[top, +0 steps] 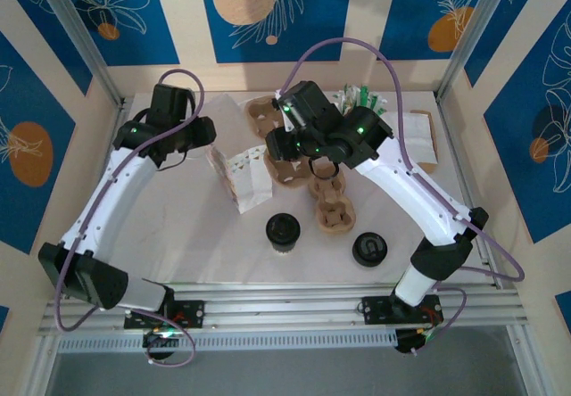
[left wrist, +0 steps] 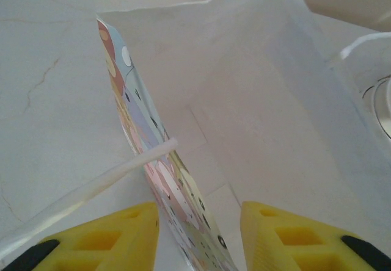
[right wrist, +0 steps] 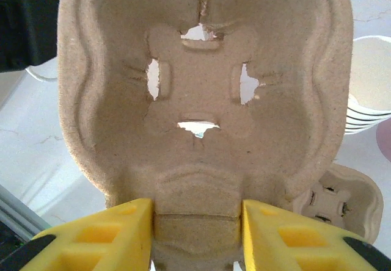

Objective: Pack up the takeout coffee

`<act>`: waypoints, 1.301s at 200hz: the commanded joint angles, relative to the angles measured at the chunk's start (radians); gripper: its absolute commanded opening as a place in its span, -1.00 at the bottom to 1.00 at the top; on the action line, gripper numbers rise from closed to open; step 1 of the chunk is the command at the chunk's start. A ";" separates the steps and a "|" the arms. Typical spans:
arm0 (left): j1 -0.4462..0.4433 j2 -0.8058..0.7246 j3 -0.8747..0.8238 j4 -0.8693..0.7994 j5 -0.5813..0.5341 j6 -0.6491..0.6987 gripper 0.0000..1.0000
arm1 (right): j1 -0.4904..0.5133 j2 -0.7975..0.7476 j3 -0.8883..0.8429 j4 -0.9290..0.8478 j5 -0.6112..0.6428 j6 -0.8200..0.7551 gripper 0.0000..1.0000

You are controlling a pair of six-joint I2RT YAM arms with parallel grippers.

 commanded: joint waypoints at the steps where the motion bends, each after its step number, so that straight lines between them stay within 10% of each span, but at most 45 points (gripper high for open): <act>1: -0.001 0.023 -0.002 0.020 0.020 -0.016 -0.25 | 0.011 -0.005 0.032 0.011 0.022 -0.006 -0.17; 99: -0.057 -0.003 -0.084 0.077 0.222 -0.085 -1.00 | 0.008 -0.003 -0.003 0.022 0.032 0.016 -0.18; 260: -0.133 -0.029 -0.075 0.084 0.237 -0.125 -0.95 | -0.024 -0.078 -0.162 0.118 -0.021 0.098 -0.24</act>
